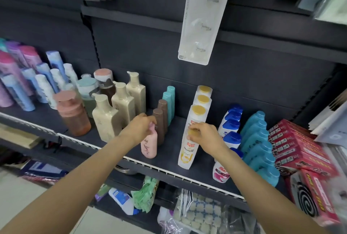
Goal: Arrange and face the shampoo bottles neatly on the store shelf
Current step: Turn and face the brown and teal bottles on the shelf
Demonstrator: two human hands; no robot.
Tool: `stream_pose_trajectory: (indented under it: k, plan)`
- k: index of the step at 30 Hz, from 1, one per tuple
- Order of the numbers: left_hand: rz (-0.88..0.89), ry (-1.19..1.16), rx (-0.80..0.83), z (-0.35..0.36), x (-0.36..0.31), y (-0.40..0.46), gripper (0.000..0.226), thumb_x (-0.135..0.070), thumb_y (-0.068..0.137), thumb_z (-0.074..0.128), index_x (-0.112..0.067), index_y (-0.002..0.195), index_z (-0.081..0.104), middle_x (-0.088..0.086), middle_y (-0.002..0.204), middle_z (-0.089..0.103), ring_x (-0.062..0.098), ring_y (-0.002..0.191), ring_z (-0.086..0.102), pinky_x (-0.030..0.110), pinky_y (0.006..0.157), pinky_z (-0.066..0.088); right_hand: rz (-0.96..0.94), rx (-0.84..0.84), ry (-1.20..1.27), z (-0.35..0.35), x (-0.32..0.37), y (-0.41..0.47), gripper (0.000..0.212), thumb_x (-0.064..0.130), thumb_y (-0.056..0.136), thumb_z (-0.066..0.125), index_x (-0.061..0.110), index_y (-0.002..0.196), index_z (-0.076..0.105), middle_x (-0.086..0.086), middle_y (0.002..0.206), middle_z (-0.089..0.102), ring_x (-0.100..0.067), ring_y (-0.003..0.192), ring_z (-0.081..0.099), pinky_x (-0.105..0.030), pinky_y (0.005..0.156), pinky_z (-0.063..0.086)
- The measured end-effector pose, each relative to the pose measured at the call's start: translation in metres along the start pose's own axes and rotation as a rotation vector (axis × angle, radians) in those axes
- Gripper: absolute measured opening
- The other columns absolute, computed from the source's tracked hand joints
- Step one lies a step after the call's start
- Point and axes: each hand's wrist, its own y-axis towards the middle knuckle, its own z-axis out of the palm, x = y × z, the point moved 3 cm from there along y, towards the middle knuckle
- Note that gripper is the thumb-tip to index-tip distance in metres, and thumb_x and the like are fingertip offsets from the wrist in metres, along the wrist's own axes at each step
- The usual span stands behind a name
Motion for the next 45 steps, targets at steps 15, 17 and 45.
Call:
stream_pose_trajectory:
  k: [15, 17, 45]
  plan:
    - [0.145, -0.393, -0.383, -0.076, 0.034, -0.038, 0.020, -0.025, 0.084, 0.068, -0.018, 0.103, 0.063, -0.002, 0.096, 0.059, 0.014, 0.084, 0.052, 0.024, 0.075, 0.038, 0.024, -0.203, -0.010, 0.017, 0.063, -0.019, 0.038, 0.030, 0.088, 0.065, 0.016, 0.123, 0.061, -0.003, 0.126, 0.056, -0.017, 0.112, 0.054, -0.018, 0.088, 0.038]
    - [0.146, -0.450, -0.435, -0.092, 0.039, -0.042, 0.020, -0.025, 0.083, 0.069, -0.019, 0.101, 0.064, -0.001, 0.098, 0.063, 0.016, 0.090, 0.055, 0.023, 0.076, 0.039, 0.039, -0.190, 0.033, 0.022, 0.069, -0.020, 0.039, 0.031, 0.089, 0.063, 0.016, 0.124, 0.061, -0.003, 0.125, 0.058, -0.017, 0.114, 0.055, -0.017, 0.087, 0.037]
    - [0.062, -1.308, -0.239, -0.119, 0.081, -0.063, 0.031, -0.007, 0.088, 0.062, -0.009, 0.119, 0.060, 0.012, 0.097, 0.070, 0.024, 0.085, 0.071, 0.020, 0.072, 0.057, -0.008, -0.273, 1.127, 0.002, 0.127, -0.035, 0.031, 0.010, 0.093, 0.054, -0.001, 0.121, 0.059, -0.013, 0.117, 0.065, -0.021, 0.108, 0.064, -0.024, 0.087, 0.054]
